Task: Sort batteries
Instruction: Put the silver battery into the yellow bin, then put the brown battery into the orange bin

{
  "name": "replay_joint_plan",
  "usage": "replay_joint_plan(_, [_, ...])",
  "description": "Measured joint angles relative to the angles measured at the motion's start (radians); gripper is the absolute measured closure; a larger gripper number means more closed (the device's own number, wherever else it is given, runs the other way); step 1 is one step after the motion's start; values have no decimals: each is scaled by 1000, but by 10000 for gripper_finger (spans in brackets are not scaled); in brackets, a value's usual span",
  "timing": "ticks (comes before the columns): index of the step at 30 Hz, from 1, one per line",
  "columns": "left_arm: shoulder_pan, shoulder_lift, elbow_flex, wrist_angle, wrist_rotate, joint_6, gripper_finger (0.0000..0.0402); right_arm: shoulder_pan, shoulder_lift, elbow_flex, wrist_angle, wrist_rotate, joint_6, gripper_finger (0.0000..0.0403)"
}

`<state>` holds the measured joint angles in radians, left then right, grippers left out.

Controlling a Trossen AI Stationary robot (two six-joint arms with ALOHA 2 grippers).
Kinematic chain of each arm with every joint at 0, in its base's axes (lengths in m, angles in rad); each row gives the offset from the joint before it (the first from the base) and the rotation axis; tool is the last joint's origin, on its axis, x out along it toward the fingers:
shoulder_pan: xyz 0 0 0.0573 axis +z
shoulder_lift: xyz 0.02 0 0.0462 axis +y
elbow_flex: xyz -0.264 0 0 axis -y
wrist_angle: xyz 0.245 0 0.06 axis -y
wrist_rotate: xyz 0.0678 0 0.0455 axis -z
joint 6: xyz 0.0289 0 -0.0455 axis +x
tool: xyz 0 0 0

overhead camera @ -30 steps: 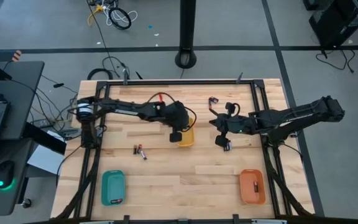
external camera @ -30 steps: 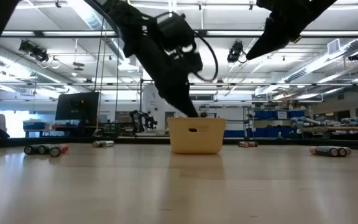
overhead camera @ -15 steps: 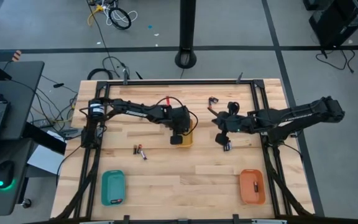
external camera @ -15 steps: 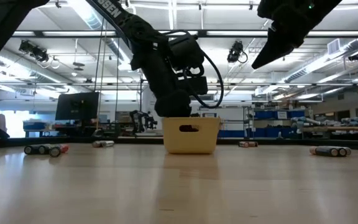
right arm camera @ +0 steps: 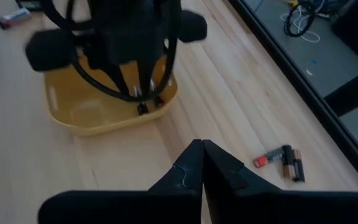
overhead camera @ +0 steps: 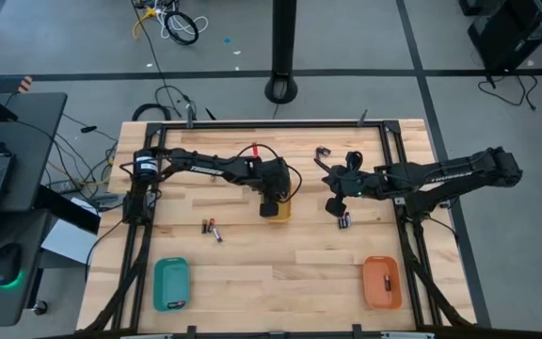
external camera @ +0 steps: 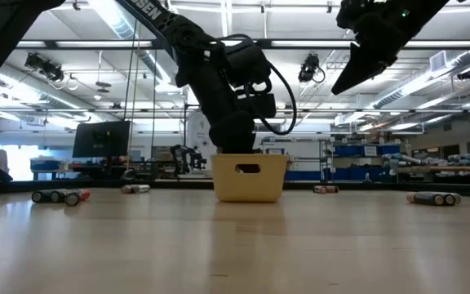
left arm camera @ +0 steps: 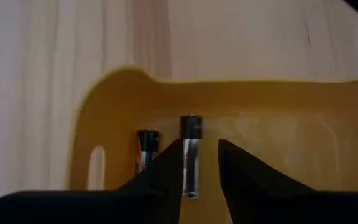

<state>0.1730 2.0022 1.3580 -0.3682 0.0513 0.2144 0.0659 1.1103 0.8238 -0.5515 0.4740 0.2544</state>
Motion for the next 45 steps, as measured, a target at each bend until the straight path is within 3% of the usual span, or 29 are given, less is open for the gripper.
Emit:
replay_joint_plan(3, [0,-7,15,-16,0,34,306,-23,0,0,-31,-1,7,383])
replay_joint_plan(7, [-3,-43,12,11,-2,56,367,-101,0,-10,-44,-10,-2,382])
replay_joint_plan(9, [-3,-69,12,18,-2,63,392,-162,0,-26,-20,-56,-17,386])
replay_joint_plan(15, [-10,-118,-10,156,4,63,395,-384,13,-103,112,-242,-90,386])
replay_joint_plan(23, [-10,-258,-296,579,81,36,397,-642,170,-104,166,-387,-158,360])
replay_joint_plan(29, [-10,-423,-516,794,100,-11,397,-723,316,-42,170,-418,-221,330])
replay_joint_plan(36, [-7,-577,-723,926,43,-54,397,-765,458,83,120,-418,-295,283])
replay_joint_plan(45, [-3,-626,-809,982,-14,-86,397,-816,638,239,-12,-434,-364,277])
